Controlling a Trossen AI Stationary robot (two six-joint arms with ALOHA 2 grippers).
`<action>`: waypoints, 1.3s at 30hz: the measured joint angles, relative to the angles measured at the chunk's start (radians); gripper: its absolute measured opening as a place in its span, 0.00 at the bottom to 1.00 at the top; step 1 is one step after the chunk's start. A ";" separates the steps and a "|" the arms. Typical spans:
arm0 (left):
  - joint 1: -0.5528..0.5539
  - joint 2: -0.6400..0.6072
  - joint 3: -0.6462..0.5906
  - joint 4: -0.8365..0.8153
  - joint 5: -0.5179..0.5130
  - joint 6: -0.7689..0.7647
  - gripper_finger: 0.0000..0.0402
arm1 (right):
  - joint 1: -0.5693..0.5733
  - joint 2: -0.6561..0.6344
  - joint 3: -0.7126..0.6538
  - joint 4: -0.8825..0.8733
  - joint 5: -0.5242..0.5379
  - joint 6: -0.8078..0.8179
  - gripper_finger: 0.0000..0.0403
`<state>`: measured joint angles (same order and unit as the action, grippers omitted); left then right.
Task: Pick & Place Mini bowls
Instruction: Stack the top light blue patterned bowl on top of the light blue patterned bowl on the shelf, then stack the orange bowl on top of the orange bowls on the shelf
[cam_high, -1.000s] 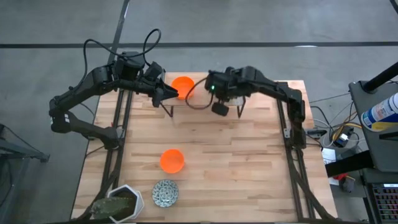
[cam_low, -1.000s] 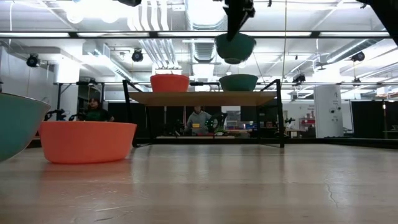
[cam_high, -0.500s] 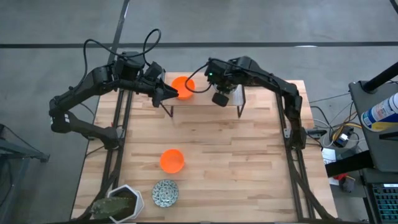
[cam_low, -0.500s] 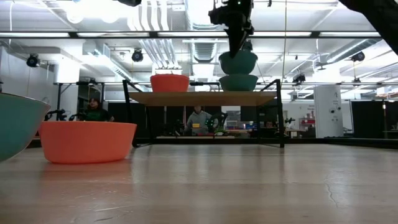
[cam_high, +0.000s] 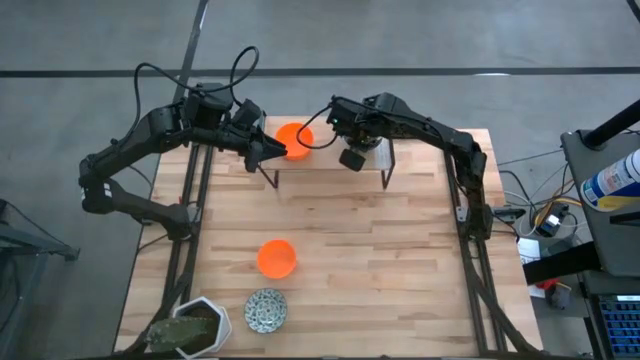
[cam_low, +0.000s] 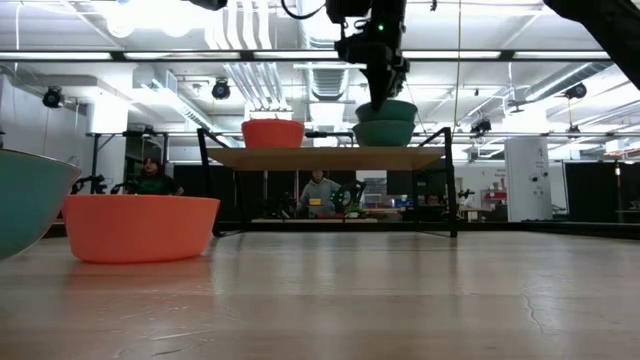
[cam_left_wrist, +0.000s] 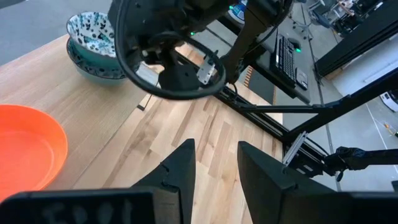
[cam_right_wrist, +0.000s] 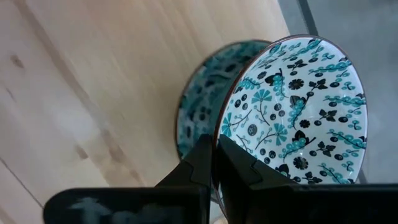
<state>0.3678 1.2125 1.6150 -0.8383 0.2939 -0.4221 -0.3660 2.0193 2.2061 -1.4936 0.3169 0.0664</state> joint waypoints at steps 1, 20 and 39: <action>0.000 0.000 0.000 0.000 0.000 0.000 0.28 | 0.000 0.000 -0.007 0.011 -0.002 -0.001 0.03; 0.000 0.000 0.000 0.000 0.000 -0.002 0.28 | -0.003 0.001 -0.069 0.043 -0.001 0.018 0.03; 0.000 0.000 0.000 0.000 0.000 -0.001 0.28 | 0.010 -0.022 -0.068 0.057 -0.008 0.070 0.26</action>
<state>0.3679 1.2125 1.6154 -0.8383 0.2943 -0.4229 -0.3556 1.9971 2.1380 -1.4364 0.3093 0.1368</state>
